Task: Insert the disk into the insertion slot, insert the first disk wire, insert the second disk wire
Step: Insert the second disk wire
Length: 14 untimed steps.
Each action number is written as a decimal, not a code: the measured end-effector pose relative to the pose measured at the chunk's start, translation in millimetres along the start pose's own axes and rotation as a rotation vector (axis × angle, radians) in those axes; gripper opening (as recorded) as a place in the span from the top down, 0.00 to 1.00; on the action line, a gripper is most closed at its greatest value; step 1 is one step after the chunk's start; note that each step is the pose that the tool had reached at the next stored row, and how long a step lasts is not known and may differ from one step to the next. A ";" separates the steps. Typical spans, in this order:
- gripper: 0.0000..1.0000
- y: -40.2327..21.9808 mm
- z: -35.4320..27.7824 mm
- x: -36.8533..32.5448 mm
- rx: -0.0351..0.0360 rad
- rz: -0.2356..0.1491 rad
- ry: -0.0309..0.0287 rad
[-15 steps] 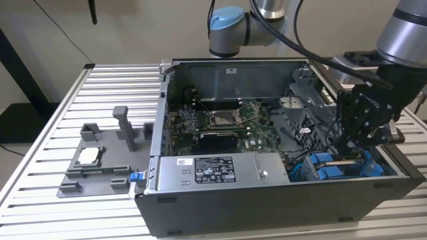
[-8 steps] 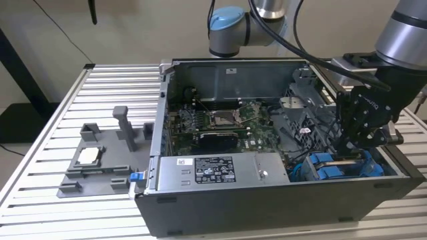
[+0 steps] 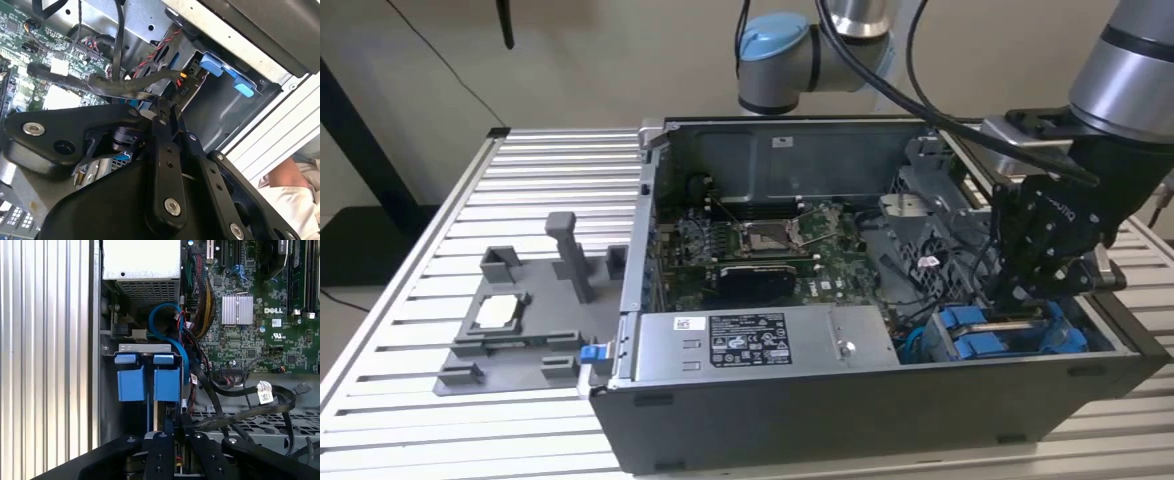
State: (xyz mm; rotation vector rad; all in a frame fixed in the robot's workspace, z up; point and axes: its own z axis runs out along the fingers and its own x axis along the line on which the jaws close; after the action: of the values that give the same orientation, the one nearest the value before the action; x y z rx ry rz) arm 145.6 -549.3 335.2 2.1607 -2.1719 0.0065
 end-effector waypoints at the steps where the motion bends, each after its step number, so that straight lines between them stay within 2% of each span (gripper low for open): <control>1: 0.76 0.0 -0.1 0.0 -0.0001 0.000 0.0004; 9: 0.76 0.4 -7.7 0.9 -0.0049 0.000 0.0010; 14: 0.76 0.9 -17.6 1.5 -0.0056 0.000 0.0008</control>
State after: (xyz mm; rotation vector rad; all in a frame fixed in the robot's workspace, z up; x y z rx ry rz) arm 145.6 -549.8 352.9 2.1575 -2.1686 0.0013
